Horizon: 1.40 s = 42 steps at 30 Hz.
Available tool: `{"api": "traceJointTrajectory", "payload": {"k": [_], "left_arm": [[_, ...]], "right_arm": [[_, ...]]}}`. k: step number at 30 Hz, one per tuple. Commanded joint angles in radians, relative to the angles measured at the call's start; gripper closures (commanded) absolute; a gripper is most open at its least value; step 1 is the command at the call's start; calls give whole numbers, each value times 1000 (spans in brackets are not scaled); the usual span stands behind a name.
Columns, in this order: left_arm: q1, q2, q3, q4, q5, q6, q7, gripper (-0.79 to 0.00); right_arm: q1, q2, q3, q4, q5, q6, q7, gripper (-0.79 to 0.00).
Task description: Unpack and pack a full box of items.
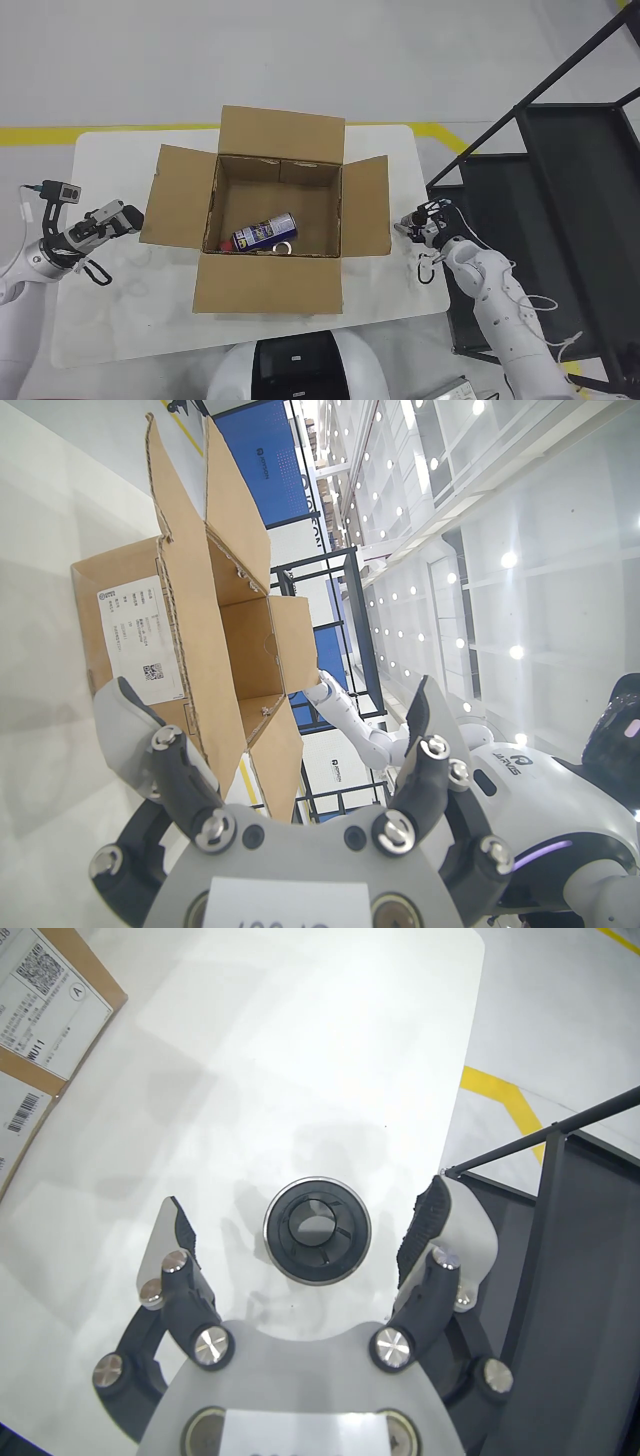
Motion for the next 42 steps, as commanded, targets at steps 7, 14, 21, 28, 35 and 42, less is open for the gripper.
{"api": "traceJointTrajectory", "payload": {"k": [7,14,21,28,35,42], "left_arm": [[0,0,0,0,0,0,0,-785],[0,0,0,0,0,0,0,-785],[0,0,0,0,0,0,0,-785],[0,0,0,0,0,0,0,-785],[0,0,0,0,0,0,0,-785],[0,0,0,0,0,0,0,-785]], "right_arm": [[10,2,-8,38,-3,-4,-20,0],[10,4,-10,32,-2,-11,-32,0],[-50,17,52,-89,23,-32,-71,0],[-173,33,172,-418,74,-51,-98,0],[-228,37,192,-699,124,-99,-75,0],[-211,35,96,-817,141,-159,-24,0]]}}
